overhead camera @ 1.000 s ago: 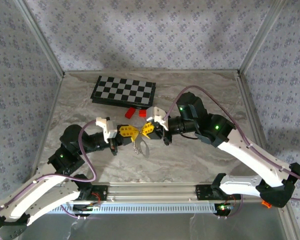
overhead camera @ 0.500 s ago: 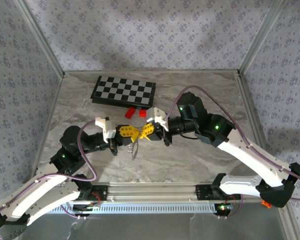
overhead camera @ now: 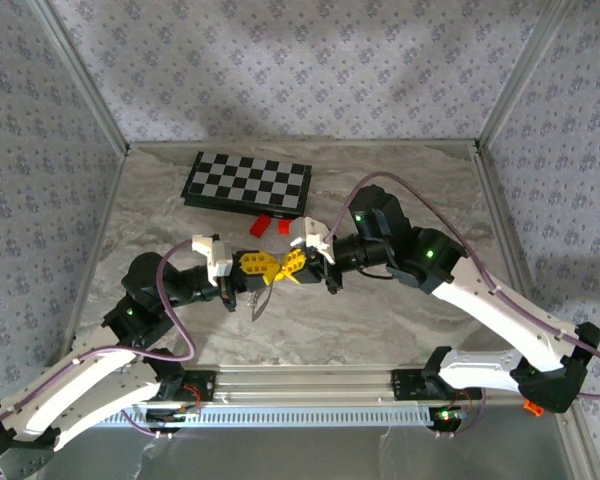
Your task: Put the keys on the keyring
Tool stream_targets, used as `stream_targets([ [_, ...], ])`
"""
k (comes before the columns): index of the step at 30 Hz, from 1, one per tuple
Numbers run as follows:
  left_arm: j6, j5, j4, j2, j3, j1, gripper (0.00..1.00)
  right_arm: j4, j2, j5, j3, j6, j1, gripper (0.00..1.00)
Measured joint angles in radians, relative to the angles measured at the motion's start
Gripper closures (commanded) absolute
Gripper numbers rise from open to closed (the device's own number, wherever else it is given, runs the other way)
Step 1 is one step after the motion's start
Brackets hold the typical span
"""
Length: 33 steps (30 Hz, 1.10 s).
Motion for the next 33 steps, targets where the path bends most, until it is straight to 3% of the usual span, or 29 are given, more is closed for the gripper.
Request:
stream_targets([
  [5,-0.007,0.006,0.003,-0.001,0.000,0.000,1.00,0.004,-0.003,-0.003,-0.002,-0.005,0.004,0.79],
  [8,-0.006,-0.004,0.003,-0.003,0.000,0.000,1.00,0.020,-0.026,-0.003,-0.021,-0.001,0.010,0.74],
  [19,-0.007,-0.012,0.008,-0.009,-0.001,0.000,1.00,0.131,-0.111,0.056,-0.082,0.027,0.010,0.74],
  [33,-0.010,-0.012,0.016,-0.027,-0.001,0.000,1.00,0.218,-0.098,0.057,-0.101,0.068,0.010,0.78],
])
